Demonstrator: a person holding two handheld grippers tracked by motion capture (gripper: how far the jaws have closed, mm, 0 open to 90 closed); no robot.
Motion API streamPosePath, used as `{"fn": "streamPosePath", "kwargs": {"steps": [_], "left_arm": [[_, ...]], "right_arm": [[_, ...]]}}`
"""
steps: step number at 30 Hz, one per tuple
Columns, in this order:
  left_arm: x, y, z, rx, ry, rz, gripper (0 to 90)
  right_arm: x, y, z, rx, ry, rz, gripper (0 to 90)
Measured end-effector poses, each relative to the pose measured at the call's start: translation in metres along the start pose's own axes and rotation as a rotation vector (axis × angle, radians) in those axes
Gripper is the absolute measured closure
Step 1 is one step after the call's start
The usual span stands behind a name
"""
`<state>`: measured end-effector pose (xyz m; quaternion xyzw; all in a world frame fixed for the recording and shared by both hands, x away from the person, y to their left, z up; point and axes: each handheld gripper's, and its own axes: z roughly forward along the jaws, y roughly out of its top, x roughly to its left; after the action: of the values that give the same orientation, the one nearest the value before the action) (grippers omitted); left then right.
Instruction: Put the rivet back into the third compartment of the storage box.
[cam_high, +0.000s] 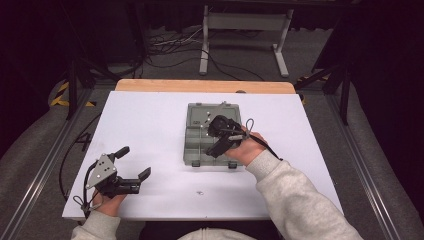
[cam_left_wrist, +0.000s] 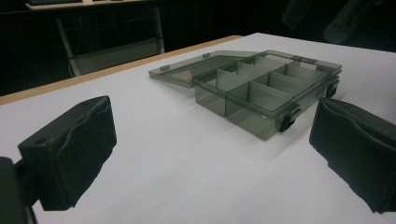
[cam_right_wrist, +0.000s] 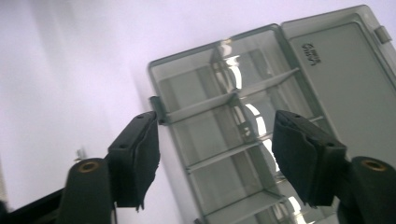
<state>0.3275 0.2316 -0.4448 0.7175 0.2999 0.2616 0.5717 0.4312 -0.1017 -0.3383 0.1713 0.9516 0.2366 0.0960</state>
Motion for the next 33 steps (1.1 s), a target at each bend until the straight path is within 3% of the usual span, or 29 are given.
{"fn": "streamPosePath", "kwargs": {"steps": [10,21,33], "left_arm": [[-0.001,0.000,0.000,0.000,0.001,-0.002,1.1],[-0.001,0.000,0.000,0.001,0.000,-0.001,1.1],[-0.001,0.000,0.000,0.001,-0.001,0.000,1.1]], "right_arm": [[0.031,0.002,-0.007,0.003,0.044,-0.058,12.6],[0.053,-0.001,0.000,0.022,0.061,-0.100,9.1],[0.068,-0.012,0.025,0.052,0.109,-0.109,4.8]]}}
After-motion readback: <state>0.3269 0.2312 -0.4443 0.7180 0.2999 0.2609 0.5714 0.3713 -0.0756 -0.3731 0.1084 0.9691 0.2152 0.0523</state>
